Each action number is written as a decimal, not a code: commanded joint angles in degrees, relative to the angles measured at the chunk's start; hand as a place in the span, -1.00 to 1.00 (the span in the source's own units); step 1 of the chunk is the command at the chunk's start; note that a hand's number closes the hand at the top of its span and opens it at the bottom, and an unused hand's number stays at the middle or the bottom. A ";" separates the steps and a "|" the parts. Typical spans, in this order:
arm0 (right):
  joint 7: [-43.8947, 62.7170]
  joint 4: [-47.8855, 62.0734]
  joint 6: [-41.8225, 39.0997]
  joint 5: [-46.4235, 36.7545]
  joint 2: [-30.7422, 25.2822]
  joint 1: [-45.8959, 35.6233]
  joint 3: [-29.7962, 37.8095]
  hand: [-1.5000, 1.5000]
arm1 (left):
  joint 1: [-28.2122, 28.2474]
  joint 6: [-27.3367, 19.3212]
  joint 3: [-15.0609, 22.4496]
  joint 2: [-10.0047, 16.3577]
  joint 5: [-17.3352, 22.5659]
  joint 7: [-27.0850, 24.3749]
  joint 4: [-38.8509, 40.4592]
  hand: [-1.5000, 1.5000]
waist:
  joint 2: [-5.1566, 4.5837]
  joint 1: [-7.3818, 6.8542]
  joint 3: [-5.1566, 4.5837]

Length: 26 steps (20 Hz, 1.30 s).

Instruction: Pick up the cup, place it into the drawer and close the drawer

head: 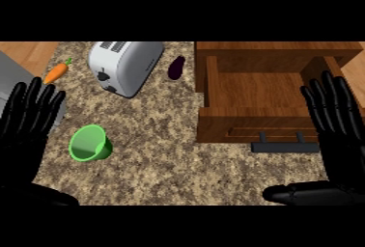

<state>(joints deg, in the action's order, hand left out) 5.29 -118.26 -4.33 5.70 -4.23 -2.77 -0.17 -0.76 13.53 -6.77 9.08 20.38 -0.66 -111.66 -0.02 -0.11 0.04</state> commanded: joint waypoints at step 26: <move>1.41 0.43 1.02 -1.98 1.55 -3.84 -0.53 -1.00 | 1.02 3.97 -5.36 0.85 0.62 0.50 9.42 -1.00 | 0.04 0.01 -0.05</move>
<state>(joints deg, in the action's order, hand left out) 5.96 -117.70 -4.40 5.13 -3.25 -4.45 0.42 0.16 15.89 -9.66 7.81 19.55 -0.93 -103.93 0.02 -0.04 0.01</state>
